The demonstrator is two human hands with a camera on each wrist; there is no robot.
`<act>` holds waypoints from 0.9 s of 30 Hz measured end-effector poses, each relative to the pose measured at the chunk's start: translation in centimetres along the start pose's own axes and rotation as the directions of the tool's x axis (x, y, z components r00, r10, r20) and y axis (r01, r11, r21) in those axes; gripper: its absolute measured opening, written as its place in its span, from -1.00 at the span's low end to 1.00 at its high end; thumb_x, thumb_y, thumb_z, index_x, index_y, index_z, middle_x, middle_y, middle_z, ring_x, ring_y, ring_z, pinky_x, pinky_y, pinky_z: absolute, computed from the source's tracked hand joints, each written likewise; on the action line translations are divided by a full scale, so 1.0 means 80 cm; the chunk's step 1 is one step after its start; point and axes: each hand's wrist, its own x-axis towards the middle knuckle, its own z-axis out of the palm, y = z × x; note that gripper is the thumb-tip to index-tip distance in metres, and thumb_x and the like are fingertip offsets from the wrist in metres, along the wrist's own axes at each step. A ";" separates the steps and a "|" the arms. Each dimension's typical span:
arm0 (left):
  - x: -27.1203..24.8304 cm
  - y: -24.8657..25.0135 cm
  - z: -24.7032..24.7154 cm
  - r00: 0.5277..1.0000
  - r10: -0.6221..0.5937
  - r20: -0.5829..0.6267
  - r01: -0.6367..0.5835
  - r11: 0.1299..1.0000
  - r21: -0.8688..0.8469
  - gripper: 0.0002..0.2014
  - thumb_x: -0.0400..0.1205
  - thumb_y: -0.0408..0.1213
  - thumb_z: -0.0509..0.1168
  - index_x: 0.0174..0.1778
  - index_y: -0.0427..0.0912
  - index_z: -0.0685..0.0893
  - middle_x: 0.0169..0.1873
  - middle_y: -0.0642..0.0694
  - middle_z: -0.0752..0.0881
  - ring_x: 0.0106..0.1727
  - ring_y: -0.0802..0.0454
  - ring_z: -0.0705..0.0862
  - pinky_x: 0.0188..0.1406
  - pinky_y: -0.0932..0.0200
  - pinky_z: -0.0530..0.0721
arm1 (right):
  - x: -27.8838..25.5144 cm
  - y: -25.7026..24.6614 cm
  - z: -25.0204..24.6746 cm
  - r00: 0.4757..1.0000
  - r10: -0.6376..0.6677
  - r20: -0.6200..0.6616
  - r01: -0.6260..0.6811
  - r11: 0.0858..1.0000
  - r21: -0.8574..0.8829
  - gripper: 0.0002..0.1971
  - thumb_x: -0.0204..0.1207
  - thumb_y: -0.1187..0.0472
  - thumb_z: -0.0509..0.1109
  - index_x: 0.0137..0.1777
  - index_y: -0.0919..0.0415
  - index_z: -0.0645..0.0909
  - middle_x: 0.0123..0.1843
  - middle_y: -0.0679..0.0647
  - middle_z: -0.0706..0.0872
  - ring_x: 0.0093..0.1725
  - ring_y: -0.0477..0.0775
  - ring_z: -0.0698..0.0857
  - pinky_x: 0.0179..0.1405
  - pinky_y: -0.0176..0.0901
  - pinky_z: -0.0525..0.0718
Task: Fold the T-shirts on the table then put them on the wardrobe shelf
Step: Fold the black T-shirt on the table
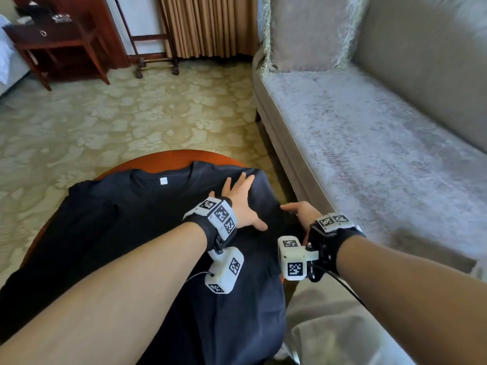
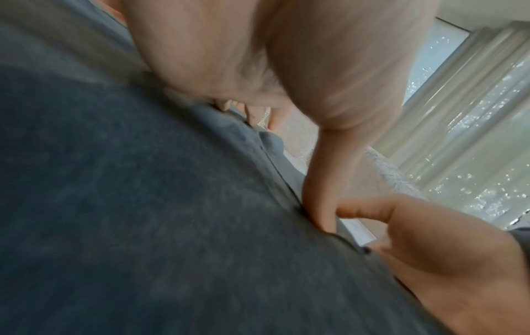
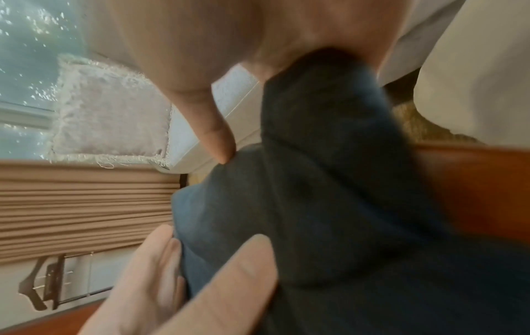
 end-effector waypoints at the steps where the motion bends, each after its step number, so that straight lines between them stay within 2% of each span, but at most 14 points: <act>1: 0.004 -0.001 -0.001 1.000 -0.017 0.005 0.017 0.999 0.031 0.33 0.24 0.20 0.61 0.71 0.10 -0.22 0.71 0.14 -0.23 0.72 -0.07 -0.26 0.63 -0.42 -0.11 | 0.010 0.001 -0.006 1.000 0.011 -0.006 -0.011 1.000 0.029 -0.36 0.02 0.12 0.59 0.17 0.35 0.74 0.06 0.34 0.80 0.05 0.40 0.78 0.25 0.32 0.62; 4: 0.016 -0.006 -0.006 0.996 -0.089 0.031 0.084 0.988 0.126 0.46 0.09 0.36 0.59 0.70 0.10 -0.28 0.71 0.09 -0.31 0.71 -0.11 -0.34 0.60 -0.48 -0.15 | 0.037 -0.002 -0.021 0.999 0.020 -0.026 -0.016 0.990 0.137 -0.11 -0.46 0.29 0.57 0.11 0.40 0.73 -0.02 0.35 0.80 -0.15 0.42 0.80 -0.02 0.42 0.69; 6: 0.025 -0.010 -0.009 0.992 -0.120 0.047 0.110 0.977 0.182 0.53 0.00 0.45 0.56 0.69 0.13 -0.33 0.69 0.05 -0.37 0.69 -0.18 -0.38 0.58 -0.52 -0.15 | 0.036 -0.009 -0.027 0.999 0.019 -0.027 -0.014 0.983 0.182 0.05 -0.63 0.34 0.54 0.16 0.43 0.68 0.05 0.37 0.78 -0.11 0.45 0.79 -0.05 0.45 0.68; 8: 0.033 -0.013 -0.013 0.990 -0.127 0.057 0.113 0.973 0.204 0.56 -0.05 0.50 0.53 0.68 0.14 -0.35 0.68 0.04 -0.40 0.68 -0.21 -0.40 0.57 -0.54 -0.13 | 0.019 -0.015 -0.031 1.000 0.008 0.008 -0.009 0.988 0.151 -0.01 -0.48 0.35 0.56 0.21 0.45 0.65 0.13 0.39 0.75 0.02 0.48 0.76 0.09 0.48 0.62; 10: 0.041 -0.014 -0.014 0.990 -0.127 0.064 0.113 0.976 0.185 0.57 -0.08 0.51 0.52 0.68 0.14 -0.35 0.68 0.04 -0.40 0.68 -0.22 -0.42 0.56 -0.56 -0.12 | 0.001 -0.017 -0.031 0.999 -0.027 0.043 0.023 0.997 0.079 -0.20 -0.14 0.28 0.56 0.25 0.45 0.63 0.13 0.37 0.73 0.07 0.45 0.72 0.24 0.40 0.56; 13: 0.048 -0.017 -0.016 0.990 -0.130 0.061 0.123 0.986 0.116 0.56 -0.08 0.54 0.50 0.70 0.14 -0.29 0.69 0.03 -0.37 0.67 -0.22 -0.43 0.59 -0.50 -0.16 | -0.001 -0.012 -0.029 0.988 -0.084 0.130 0.069 0.991 0.117 -0.36 0.17 0.12 0.59 0.25 0.42 0.65 0.14 0.37 0.73 0.11 0.41 0.70 0.29 0.30 0.57; 15: 0.050 -0.016 -0.018 0.990 -0.143 0.011 0.143 0.986 -0.087 0.41 0.06 0.51 0.49 0.73 0.11 -0.12 0.71 0.06 -0.27 0.69 -0.16 -0.40 0.65 -0.38 -0.18 | 0.010 -0.013 -0.032 0.991 -0.081 0.104 0.059 0.978 0.201 -0.28 0.08 0.00 0.68 0.22 0.38 0.68 0.22 0.36 0.72 0.17 0.39 0.70 0.30 0.26 0.57; 16: 0.050 -0.015 -0.020 0.986 -0.161 -0.036 0.147 0.955 -0.256 0.24 0.20 0.45 0.48 0.73 0.09 0.04 0.72 0.09 -0.20 0.70 -0.10 -0.36 0.67 -0.32 -0.17 | 0.017 -0.015 -0.035 0.993 -0.089 0.077 0.070 0.972 0.222 -0.21 0.00 -0.05 0.72 0.20 0.38 0.67 0.24 0.36 0.72 0.16 0.36 0.71 0.29 0.23 0.56; 18: 0.049 -0.015 -0.023 0.966 -0.207 -0.153 0.104 0.859 -0.502 -0.21 0.46 0.22 0.45 0.61 0.08 0.41 0.72 0.12 -0.01 0.72 0.02 -0.24 0.68 -0.24 -0.16 | 0.032 -0.019 -0.043 0.994 -0.113 -0.001 0.110 0.966 0.232 -0.07 -0.16 -0.10 0.77 0.25 0.34 0.65 0.15 0.35 0.76 0.07 0.43 0.76 0.25 0.38 0.59; 20: 0.045 -0.017 -0.024 0.940 -0.213 -0.266 0.053 0.862 -0.503 -0.60 0.55 -0.02 0.44 0.33 0.13 0.67 0.67 0.11 0.24 0.73 0.07 -0.05 0.68 -0.21 -0.13 | 0.041 -0.027 -0.046 0.987 -0.130 -0.095 0.150 0.958 0.246 0.04 -0.41 -0.11 0.79 0.21 0.27 0.67 0.02 0.31 0.81 -0.06 0.45 0.80 0.11 0.43 0.66; 21: 0.042 -0.018 -0.024 0.934 -0.201 -0.295 0.027 0.864 -0.503 -0.71 0.54 -0.12 0.45 0.19 0.14 0.72 0.59 0.08 0.39 0.70 0.03 0.12 0.67 -0.17 0.02 | 0.025 -0.035 -0.041 0.979 -0.153 -0.134 0.182 0.952 0.247 0.05 -0.49 -0.10 0.78 0.16 0.25 0.68 -0.03 0.29 0.82 -0.11 0.43 0.81 0.06 0.40 0.70; 23: 0.033 -0.020 -0.026 0.937 -0.171 -0.305 -0.037 0.818 -0.574 -0.78 0.53 -0.24 0.45 0.05 0.13 0.76 0.33 0.01 0.65 0.44 -0.03 0.52 0.42 0.04 0.44 | -0.011 -0.048 -0.027 0.959 -0.222 -0.176 0.258 0.941 0.217 -0.13 -0.33 -0.03 0.78 0.09 0.24 0.71 -0.12 0.24 0.84 -0.15 0.35 0.82 0.01 0.32 0.74; 25: 0.023 -0.018 -0.030 0.941 -0.132 -0.312 -0.104 0.764 -0.637 -0.81 0.56 -0.27 0.44 0.08 -0.03 0.79 0.10 0.00 0.76 0.19 0.00 0.68 0.08 0.24 0.52 | -0.058 -0.058 -0.008 0.933 -0.307 -0.187 0.325 0.943 0.075 -0.53 0.05 0.08 0.72 -0.03 0.17 0.73 -0.19 0.16 0.82 -0.19 0.22 0.81 -0.04 0.12 0.79; 27: 0.011 -0.015 -0.035 0.954 -0.125 -0.273 -0.111 0.698 -0.708 -0.78 0.63 -0.16 0.40 0.13 -0.15 0.78 -0.02 -0.03 0.81 0.01 0.02 0.76 -0.13 0.26 0.56 | -0.085 -0.065 0.005 0.893 -0.412 -0.182 0.403 0.911 -0.085 -0.77 0.27 0.15 0.64 -0.10 0.03 0.70 -0.29 0.04 0.75 -0.29 0.04 0.74 -0.31 -0.26 0.72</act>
